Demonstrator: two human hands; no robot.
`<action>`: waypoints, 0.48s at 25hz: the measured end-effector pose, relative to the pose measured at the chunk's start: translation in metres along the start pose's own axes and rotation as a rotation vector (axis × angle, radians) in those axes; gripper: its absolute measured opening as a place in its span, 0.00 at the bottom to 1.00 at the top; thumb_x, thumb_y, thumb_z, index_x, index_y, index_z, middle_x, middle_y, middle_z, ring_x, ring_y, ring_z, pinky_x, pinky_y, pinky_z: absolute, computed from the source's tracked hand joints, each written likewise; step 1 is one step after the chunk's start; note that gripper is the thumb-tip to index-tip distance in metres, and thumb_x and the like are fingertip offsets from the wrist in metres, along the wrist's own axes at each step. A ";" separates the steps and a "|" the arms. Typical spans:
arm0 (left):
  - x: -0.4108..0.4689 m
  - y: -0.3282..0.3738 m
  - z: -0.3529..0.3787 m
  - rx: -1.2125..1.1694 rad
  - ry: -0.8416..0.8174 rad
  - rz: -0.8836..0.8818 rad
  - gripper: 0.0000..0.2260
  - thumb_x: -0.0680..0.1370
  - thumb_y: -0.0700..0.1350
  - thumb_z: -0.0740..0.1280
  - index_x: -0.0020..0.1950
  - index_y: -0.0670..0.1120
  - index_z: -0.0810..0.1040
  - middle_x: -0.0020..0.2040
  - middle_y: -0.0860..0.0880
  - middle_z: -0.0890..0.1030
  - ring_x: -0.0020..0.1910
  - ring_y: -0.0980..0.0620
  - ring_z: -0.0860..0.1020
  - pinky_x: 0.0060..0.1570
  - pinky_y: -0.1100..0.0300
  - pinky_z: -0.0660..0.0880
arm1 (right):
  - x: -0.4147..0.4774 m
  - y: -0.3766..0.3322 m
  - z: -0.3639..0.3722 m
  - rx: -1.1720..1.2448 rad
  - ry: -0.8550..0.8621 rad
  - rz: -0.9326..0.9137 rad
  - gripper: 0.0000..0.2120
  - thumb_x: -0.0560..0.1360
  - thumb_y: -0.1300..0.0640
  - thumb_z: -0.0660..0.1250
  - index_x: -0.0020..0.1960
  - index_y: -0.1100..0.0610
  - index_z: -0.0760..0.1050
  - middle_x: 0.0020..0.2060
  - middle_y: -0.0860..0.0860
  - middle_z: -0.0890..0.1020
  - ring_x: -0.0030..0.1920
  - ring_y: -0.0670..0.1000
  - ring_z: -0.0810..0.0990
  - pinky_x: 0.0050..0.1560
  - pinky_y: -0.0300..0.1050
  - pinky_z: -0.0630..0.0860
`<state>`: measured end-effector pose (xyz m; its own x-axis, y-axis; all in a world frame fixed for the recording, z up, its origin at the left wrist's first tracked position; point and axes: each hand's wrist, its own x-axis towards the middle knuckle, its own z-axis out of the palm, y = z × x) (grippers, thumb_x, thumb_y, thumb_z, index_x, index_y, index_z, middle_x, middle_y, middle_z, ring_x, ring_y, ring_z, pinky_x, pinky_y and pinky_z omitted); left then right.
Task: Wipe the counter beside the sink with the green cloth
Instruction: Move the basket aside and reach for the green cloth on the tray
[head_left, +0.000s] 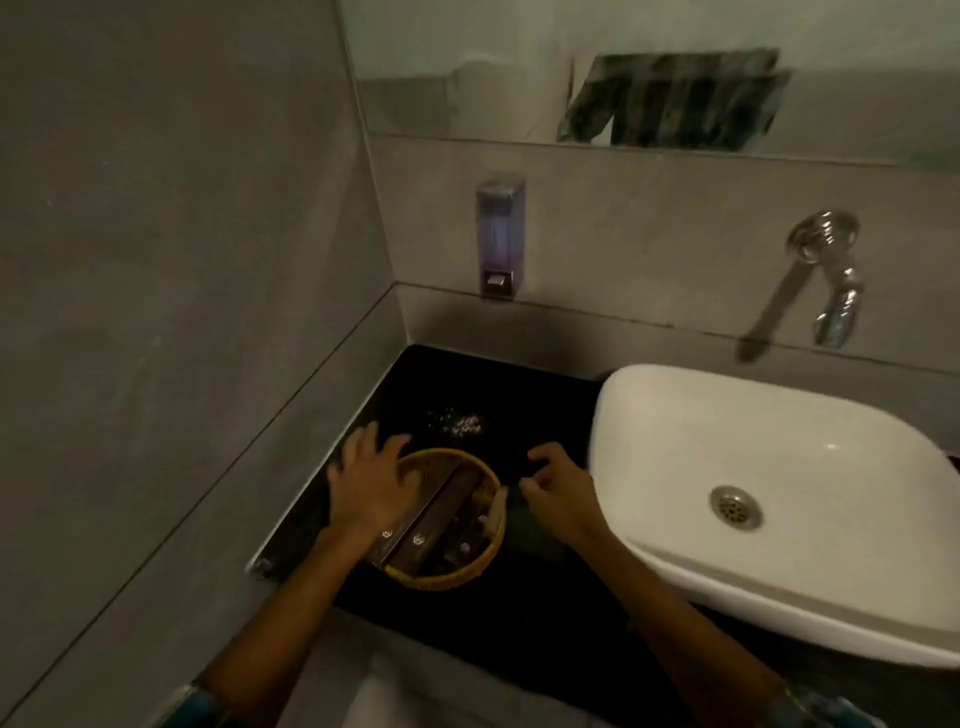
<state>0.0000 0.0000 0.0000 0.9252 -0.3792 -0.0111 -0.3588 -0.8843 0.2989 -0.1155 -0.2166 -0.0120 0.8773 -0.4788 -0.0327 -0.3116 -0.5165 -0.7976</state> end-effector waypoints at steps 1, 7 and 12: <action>0.000 -0.022 0.003 -0.039 -0.032 -0.077 0.23 0.77 0.58 0.60 0.71 0.53 0.66 0.74 0.40 0.65 0.73 0.39 0.63 0.67 0.37 0.65 | 0.002 0.002 0.012 -0.017 -0.113 0.064 0.18 0.74 0.55 0.67 0.63 0.56 0.70 0.36 0.52 0.81 0.34 0.47 0.76 0.36 0.41 0.75; 0.009 -0.073 0.026 -0.449 -0.178 -0.318 0.20 0.76 0.46 0.68 0.67 0.41 0.73 0.58 0.39 0.82 0.59 0.39 0.79 0.59 0.50 0.74 | 0.013 0.012 0.056 0.201 -0.272 0.367 0.18 0.74 0.60 0.66 0.64 0.57 0.71 0.46 0.57 0.85 0.39 0.50 0.84 0.39 0.44 0.83; -0.012 -0.067 0.024 -0.683 -0.296 -0.379 0.19 0.74 0.41 0.71 0.64 0.40 0.75 0.43 0.45 0.84 0.41 0.49 0.83 0.39 0.56 0.79 | -0.034 0.030 0.034 0.215 -0.096 0.359 0.12 0.72 0.59 0.66 0.55 0.49 0.74 0.35 0.52 0.86 0.35 0.47 0.85 0.39 0.45 0.83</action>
<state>0.0102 0.0566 -0.0430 0.8634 -0.2296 -0.4493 0.2123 -0.6426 0.7362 -0.1428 -0.1916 -0.0551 0.7606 -0.5272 -0.3789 -0.5289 -0.1647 -0.8326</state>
